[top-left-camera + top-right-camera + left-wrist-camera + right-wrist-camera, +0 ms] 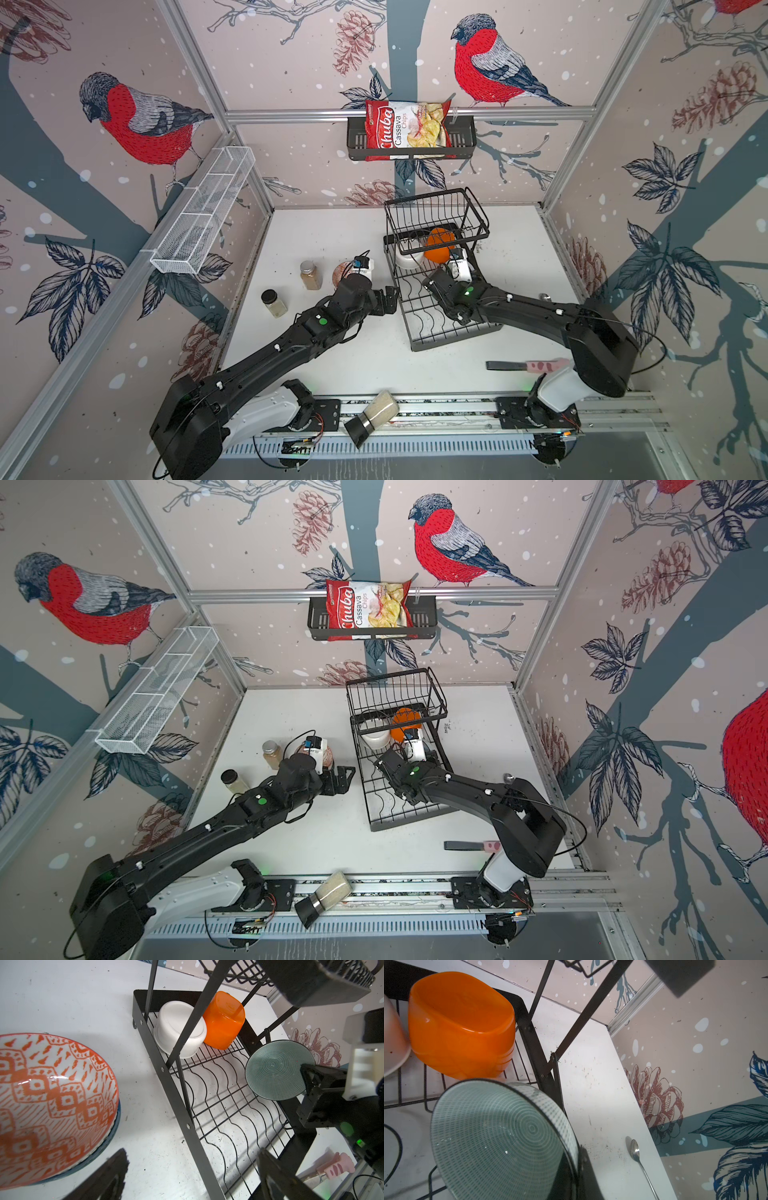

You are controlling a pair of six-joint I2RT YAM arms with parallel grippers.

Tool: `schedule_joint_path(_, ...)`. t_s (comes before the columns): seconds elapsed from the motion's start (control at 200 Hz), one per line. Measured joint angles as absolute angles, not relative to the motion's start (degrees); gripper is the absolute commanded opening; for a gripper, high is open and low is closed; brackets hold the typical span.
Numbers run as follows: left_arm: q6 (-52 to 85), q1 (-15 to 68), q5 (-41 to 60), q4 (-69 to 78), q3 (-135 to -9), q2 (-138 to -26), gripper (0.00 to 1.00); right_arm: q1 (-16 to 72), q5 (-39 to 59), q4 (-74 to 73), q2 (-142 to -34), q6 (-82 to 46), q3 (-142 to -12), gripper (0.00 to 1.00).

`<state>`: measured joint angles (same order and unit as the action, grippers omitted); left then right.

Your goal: Load the bowls into the dish rack

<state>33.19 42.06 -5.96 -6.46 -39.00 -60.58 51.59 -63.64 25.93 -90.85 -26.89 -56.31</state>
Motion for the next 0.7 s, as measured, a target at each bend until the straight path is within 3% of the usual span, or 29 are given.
schedule_joint_path(0.7, 33.7, 42.1, -6.0, -6.3, -38.8, -60.7, 0.96, 50.6, -70.0, 24.1, -97.3, -22.7, -59.6, 0.0)
